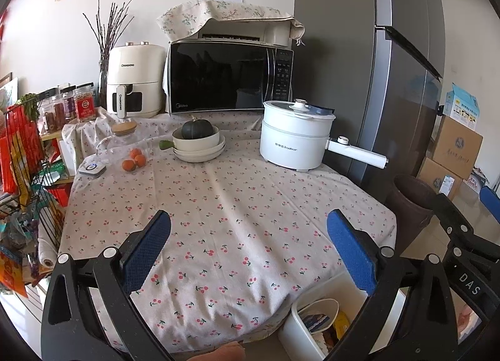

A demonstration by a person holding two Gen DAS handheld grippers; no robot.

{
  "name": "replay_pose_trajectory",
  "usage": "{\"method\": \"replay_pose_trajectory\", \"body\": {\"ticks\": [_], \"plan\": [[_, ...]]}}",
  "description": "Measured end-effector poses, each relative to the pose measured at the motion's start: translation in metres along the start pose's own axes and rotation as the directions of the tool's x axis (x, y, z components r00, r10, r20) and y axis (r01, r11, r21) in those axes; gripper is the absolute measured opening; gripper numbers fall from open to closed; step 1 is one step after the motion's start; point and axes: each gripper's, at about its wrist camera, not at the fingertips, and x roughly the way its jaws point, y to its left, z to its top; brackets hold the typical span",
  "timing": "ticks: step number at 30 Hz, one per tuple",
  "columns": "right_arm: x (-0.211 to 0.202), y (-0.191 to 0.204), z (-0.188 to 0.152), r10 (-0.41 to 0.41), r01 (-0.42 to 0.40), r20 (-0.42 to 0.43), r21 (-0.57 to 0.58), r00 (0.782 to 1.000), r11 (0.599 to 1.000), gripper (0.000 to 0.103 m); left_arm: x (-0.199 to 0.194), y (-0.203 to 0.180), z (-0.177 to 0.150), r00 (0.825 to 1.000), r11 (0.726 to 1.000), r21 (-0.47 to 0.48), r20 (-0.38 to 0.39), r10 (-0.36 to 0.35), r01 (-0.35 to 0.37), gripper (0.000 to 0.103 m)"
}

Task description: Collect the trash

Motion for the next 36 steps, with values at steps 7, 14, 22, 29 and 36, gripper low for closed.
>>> {"method": "replay_pose_trajectory", "body": {"ticks": [7,14,22,29,36], "plan": [[0.000,-0.003,-0.002,-0.003,0.003,-0.003,-0.005,1.000,1.000,0.096,0.001,-0.001,-0.003,1.000,1.000,0.002,-0.005,-0.002,0.002,0.096],[0.001,-0.005,-0.006,-0.007,0.007,-0.018,-0.011,1.000,1.000,0.096,0.005,-0.001,-0.007,1.000,1.000,0.007,-0.020,-0.004,0.005,0.096],[0.002,-0.004,-0.007,-0.013,0.012,-0.031,-0.023,0.999,1.000,0.096,0.008,-0.002,-0.008,0.999,1.000,0.017,-0.036,-0.007,0.008,0.096],[0.004,-0.006,-0.009,-0.021,0.019,-0.050,-0.038,0.999,0.999,0.096,0.012,-0.005,-0.007,0.999,0.999,0.029,-0.051,-0.014,0.016,0.096],[0.006,-0.014,-0.013,-0.045,0.043,-0.066,-0.041,0.997,0.998,0.096,0.016,-0.014,-0.009,0.997,0.999,0.046,-0.068,-0.026,0.029,0.096]]}}
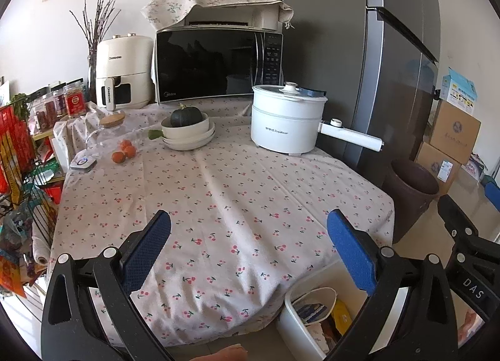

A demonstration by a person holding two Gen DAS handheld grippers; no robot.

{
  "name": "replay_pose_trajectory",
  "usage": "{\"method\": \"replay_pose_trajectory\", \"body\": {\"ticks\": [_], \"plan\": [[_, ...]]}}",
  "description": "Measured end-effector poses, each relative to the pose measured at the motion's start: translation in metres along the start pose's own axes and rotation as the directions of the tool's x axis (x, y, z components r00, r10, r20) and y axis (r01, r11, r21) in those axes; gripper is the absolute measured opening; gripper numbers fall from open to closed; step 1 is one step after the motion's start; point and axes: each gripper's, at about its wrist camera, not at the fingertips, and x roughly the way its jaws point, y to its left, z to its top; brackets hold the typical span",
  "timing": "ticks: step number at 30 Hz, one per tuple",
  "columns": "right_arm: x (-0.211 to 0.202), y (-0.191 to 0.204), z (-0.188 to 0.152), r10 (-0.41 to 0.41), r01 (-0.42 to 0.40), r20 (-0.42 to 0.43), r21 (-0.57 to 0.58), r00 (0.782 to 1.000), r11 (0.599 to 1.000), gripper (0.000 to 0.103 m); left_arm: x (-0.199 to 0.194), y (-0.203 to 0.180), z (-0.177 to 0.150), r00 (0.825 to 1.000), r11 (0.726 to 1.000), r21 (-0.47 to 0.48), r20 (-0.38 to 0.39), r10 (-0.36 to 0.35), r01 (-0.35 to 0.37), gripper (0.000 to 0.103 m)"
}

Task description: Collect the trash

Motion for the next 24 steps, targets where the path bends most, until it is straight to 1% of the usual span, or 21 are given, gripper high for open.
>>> {"method": "replay_pose_trajectory", "body": {"ticks": [16,24], "plan": [[0.008,-0.011,-0.006,-0.034,0.034,-0.042,0.003,0.999,0.999,0.096,0.004,-0.021,-0.003,0.999,0.999,0.034,-0.020,-0.034,0.034,0.096],[0.010,-0.015,-0.008,-0.040,0.040,-0.048,0.002,0.998,0.999,0.096,0.003,-0.026,-0.005,0.999,0.998,0.042,-0.023,-0.046,0.047,0.096]]}}
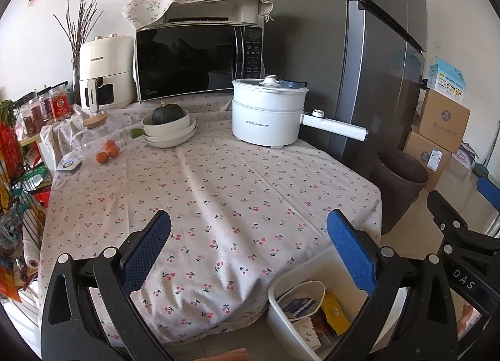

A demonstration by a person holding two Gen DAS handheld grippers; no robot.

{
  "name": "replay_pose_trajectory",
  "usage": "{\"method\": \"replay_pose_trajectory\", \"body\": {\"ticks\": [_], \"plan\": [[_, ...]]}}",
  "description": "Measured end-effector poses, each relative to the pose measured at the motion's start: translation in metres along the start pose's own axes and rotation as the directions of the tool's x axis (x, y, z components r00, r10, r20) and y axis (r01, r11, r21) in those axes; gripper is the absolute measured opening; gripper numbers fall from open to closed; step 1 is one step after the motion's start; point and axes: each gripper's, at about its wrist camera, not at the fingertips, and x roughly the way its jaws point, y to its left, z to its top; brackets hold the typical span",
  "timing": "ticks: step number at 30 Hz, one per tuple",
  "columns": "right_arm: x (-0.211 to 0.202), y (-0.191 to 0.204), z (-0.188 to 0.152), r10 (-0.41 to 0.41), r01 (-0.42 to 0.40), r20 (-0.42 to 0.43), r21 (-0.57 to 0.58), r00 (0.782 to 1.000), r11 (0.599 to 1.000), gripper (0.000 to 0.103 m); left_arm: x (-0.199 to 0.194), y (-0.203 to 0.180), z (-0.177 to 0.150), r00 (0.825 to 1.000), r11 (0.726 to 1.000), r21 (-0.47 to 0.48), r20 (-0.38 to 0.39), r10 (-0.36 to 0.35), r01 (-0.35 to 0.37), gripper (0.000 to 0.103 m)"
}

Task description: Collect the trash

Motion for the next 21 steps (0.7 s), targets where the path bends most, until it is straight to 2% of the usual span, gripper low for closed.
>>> {"method": "replay_pose_trajectory", "body": {"ticks": [21], "plan": [[0.003,-0.010,-0.005,-0.022,0.022,-0.017,-0.005,1.000,1.000,0.096,0.002,-0.017,-0.004,1.000,0.999,0.041,0.002,-0.027,0.027,0.096]]}}
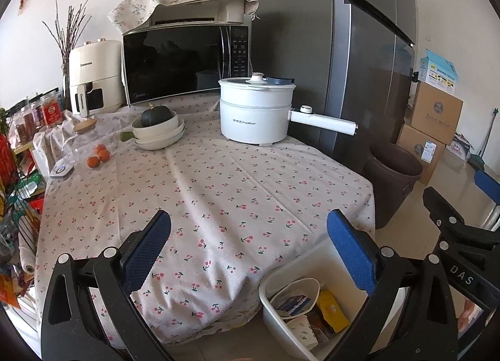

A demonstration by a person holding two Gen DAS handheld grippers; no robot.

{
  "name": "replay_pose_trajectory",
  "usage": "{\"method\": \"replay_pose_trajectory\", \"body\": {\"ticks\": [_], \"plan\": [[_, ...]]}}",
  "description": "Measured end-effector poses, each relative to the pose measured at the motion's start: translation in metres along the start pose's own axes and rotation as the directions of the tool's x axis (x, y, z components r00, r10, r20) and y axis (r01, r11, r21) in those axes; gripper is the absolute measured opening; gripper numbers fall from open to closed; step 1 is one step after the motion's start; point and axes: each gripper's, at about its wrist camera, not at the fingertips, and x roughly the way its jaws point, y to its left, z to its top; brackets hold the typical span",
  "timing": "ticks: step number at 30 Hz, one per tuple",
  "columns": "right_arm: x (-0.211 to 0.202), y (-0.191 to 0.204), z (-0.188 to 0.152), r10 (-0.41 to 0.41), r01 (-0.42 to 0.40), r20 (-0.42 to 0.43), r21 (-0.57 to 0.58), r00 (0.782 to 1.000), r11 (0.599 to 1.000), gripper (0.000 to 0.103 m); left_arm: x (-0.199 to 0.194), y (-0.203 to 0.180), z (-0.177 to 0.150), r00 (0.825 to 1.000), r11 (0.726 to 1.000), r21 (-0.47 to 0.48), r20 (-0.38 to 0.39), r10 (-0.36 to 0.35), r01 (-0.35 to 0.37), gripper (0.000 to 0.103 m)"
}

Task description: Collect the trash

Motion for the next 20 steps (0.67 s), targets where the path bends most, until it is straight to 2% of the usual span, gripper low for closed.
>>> {"method": "replay_pose_trajectory", "body": {"ticks": [7,11,15,20], "plan": [[0.000,0.000,0.000,0.000,0.000,-0.001,0.000,1.000,1.000,0.096,-0.002,-0.006,-0.003,1.000,0.999,0.037,0.019,-0.008,0.007,0.087],[0.000,-0.001,-0.001,0.000,0.000,-0.001,0.000,1.000,1.000,0.096,0.000,-0.004,-0.002,1.000,1.000,0.025,0.008,-0.018,0.018,0.086],[0.001,-0.001,-0.001,0.000,0.000,0.002,0.005,1.000,1.000,0.096,0.002,0.002,0.000,1.000,1.000,-0.016,-0.007,-0.002,0.002,0.096],[0.000,-0.001,-0.002,0.003,-0.003,0.005,0.012,1.000,1.000,0.096,0.005,0.007,0.001,0.999,0.999,-0.044,-0.039,0.009,-0.011,0.096]]}}
